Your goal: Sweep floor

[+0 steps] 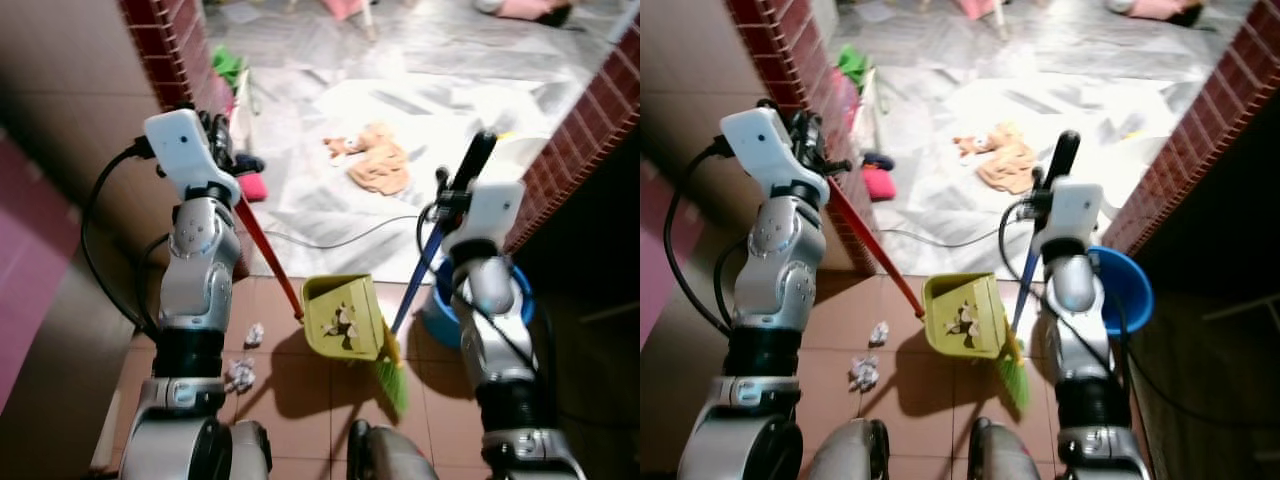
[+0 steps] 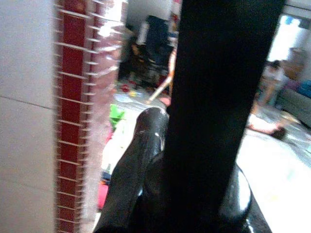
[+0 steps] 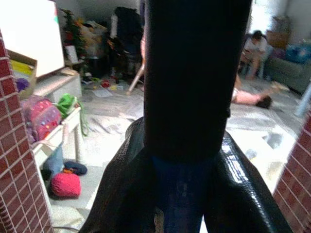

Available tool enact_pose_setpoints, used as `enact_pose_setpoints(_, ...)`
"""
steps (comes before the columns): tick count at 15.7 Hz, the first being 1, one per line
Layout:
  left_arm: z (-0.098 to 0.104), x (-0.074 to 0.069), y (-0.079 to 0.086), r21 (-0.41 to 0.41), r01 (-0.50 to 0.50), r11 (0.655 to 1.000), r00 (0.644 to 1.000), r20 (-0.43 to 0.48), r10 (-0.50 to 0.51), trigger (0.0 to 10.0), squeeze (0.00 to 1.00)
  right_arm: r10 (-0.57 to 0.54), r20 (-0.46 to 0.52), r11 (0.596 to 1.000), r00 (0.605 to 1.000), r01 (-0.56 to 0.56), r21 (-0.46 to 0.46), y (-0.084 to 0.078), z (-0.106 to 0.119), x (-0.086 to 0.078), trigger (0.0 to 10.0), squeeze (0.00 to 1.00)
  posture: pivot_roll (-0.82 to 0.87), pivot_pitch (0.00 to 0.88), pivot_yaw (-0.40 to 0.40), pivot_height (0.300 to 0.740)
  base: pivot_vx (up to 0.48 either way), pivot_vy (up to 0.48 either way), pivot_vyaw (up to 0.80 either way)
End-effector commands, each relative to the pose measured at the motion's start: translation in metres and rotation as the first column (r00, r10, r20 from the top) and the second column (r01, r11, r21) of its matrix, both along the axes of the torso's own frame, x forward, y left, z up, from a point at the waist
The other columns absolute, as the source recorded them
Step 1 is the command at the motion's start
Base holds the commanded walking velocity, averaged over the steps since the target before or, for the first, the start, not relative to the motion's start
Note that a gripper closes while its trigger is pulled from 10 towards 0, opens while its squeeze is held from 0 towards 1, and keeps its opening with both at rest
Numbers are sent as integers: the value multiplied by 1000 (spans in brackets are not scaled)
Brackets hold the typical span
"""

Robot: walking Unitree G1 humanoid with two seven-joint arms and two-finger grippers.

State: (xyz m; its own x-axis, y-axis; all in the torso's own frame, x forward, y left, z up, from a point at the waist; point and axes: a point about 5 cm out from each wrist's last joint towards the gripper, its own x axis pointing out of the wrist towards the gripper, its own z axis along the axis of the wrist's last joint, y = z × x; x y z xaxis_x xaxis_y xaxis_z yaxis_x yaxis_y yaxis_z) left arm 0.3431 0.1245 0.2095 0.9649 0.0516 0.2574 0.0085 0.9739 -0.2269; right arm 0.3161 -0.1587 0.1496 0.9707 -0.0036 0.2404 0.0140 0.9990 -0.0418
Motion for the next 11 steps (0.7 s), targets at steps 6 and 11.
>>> enact_pose_setpoints(6, -11, -14, -4, 19, 46, 999, 999, -20, -45, 10000, 0, -4, -65, 999, 998, 6, 33, 6, -17, -6, 10000, 0, -51, 62, 31, 740, 0, 0, -79)
enact_pose_setpoints(11, -4, -12, -7, 25, 66, 998, 998, -8, -66, 10000, 0, 1, -52, 999, 999, 1, 43, 10, -12, -2, 10000, 0, -51, 63, 34, 740, 0, 0, 0)
